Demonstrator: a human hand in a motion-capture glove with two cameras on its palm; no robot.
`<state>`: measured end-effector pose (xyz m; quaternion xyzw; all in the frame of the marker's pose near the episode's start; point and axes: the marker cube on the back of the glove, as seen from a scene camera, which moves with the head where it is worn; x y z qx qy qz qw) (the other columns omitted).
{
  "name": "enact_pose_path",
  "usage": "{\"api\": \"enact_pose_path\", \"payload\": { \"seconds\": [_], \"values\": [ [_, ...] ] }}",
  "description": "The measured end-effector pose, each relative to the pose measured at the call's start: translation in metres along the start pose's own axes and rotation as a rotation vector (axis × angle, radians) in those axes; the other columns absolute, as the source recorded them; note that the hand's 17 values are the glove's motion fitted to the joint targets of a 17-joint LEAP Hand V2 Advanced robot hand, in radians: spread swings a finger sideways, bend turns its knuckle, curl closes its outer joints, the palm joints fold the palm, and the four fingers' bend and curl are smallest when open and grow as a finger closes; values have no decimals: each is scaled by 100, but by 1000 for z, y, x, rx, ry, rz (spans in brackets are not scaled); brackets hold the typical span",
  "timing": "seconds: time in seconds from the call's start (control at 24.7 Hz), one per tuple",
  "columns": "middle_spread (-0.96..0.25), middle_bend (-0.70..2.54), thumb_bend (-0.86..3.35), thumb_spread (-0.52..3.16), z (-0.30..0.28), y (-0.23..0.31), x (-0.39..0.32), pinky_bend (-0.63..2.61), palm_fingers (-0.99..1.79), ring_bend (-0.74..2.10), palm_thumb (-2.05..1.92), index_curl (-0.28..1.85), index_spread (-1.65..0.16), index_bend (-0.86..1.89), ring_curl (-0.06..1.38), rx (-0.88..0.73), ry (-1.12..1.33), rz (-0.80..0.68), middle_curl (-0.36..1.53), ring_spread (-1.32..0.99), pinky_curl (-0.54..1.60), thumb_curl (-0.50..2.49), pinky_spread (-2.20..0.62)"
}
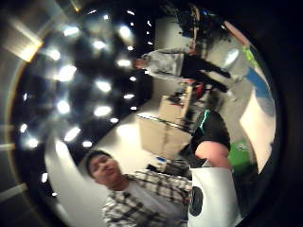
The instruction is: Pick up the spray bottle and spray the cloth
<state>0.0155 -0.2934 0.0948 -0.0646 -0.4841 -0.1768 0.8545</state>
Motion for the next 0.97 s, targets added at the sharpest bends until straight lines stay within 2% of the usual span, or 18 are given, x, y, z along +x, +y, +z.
{"api": "enact_pose_path", "payload": {
  "seconds": [0.16, 0.4, 0.57, 0.77, 0.97],
  "values": [
    [-6, 21, -3, 94, -33, 109, -9, 17, 9, 22, 83, 39, -34, 19, 30, -93, 529, 50, 36, -3, 32, 69, 12],
    [-6, 21, -3, 102, -33, 244, -27, 17, 9, 20, 78, 38, -34, 18, 30, 61, 1059, 238, 36, -1, 32, 67, 13],
    [-6, 21, -1, 106, -33, 337, -44, 16, 9, 20, 77, 37, -34, 18, 29, 89, 1121, 356, 36, 0, 31, 66, 13],
    [-5, 21, 0, 110, -22, 418, -59, 17, 10, 19, 80, 37, -33, 19, 29, 102, 1106, 503, 35, 1, 30, 67, 13],
    [-5, 20, 0, 114, -2, 485, -67, 17, 10, 19, 81, 37, -32, 19, 29, 86, 1086, 489, 35, 2, 29, 67, 14]
  ]
}}
